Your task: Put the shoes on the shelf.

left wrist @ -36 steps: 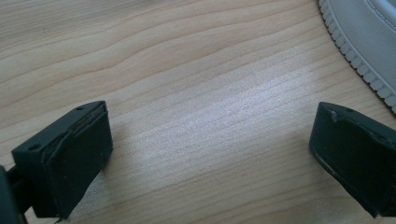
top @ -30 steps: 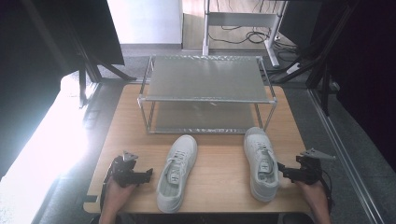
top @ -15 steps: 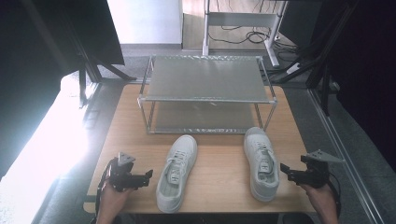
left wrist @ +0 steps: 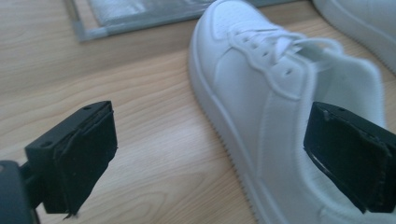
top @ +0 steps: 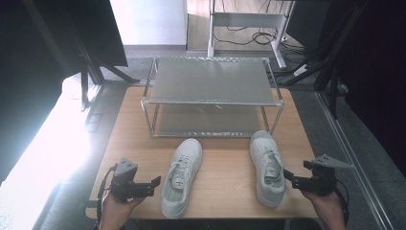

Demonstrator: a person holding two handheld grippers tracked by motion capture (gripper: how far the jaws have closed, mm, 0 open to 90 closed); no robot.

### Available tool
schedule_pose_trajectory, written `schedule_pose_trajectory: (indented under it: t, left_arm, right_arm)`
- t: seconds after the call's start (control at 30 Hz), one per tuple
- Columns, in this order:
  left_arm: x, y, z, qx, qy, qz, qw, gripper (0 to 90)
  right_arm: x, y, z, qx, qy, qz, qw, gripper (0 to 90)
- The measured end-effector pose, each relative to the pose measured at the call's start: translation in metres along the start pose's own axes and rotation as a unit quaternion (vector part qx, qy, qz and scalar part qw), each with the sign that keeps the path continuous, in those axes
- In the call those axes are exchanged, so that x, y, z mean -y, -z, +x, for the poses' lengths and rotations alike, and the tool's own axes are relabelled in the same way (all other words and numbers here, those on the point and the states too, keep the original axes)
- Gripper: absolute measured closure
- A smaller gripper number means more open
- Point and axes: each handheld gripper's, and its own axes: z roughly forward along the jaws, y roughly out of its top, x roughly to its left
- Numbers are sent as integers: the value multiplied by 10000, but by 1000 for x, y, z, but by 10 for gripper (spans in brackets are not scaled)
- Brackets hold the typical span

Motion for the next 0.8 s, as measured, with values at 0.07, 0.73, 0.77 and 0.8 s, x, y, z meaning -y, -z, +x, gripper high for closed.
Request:
schedule_pose_trajectory:
  t: [0.07, 0.73, 0.77, 0.8]
  left_arm:
    - [-1, -4, -5, 37, -83, -10, 10000, 48]
    - [2, -52, -18, -158, -391, 136, 9990, 175]
    - [2, -53, -17, -133, -361, 162, 9991, 169]
    - [3, -55, -18, -148, -358, 179, 9991, 171]
  right_arm:
    - [0, -2, 3, -22, 21, -20, 10000, 133]
    - [2, -37, 10, -44, 107, 160, 9998, 350]
    - [2, -38, 11, -63, 130, 171, 9997, 369]
    - [1, -39, 11, -62, 161, 191, 9997, 381]
